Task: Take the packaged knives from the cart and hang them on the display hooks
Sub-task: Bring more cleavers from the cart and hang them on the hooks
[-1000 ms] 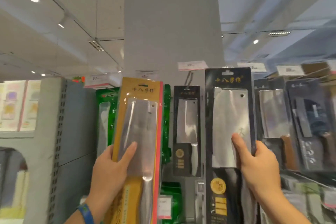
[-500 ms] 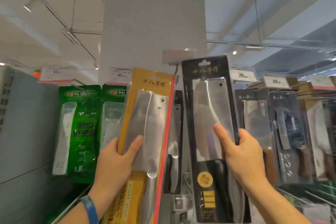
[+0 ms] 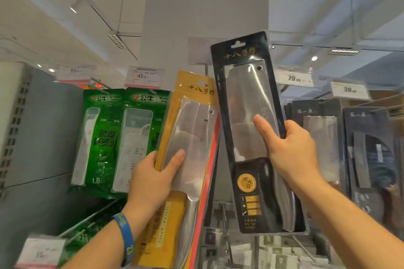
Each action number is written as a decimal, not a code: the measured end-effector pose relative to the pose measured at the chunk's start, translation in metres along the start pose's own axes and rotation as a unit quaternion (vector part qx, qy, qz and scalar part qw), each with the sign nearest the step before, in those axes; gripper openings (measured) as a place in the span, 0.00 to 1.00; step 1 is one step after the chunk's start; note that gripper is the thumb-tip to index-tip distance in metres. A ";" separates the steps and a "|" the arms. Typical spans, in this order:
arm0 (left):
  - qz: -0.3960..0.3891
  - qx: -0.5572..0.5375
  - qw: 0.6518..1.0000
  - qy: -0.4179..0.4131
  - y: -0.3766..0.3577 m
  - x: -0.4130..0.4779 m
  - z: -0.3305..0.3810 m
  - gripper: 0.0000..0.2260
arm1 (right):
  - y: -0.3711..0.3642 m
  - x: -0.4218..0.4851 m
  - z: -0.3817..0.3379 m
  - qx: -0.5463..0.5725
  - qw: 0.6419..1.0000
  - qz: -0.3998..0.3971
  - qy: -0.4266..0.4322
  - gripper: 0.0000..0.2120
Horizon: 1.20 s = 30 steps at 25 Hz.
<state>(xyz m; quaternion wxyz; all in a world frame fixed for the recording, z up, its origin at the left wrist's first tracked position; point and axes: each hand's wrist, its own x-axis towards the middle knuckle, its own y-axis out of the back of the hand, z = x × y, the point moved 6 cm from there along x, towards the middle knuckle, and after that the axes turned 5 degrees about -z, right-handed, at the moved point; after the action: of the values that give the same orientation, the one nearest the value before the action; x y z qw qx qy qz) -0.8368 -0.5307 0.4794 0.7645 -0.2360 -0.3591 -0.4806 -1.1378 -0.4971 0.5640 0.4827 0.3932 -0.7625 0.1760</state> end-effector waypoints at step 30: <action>-0.100 -0.027 0.992 0.066 -0.005 0.013 -0.008 0.23 | -0.007 -0.009 -0.013 -0.018 0.999 0.015 -0.040 0.34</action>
<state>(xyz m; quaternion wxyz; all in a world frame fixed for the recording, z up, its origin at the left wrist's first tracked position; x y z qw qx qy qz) -0.8348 -0.5454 0.4845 0.7281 -0.1872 -0.3161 -0.5787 -1.1226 -0.4890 0.5617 0.4563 0.3799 -0.7899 0.1531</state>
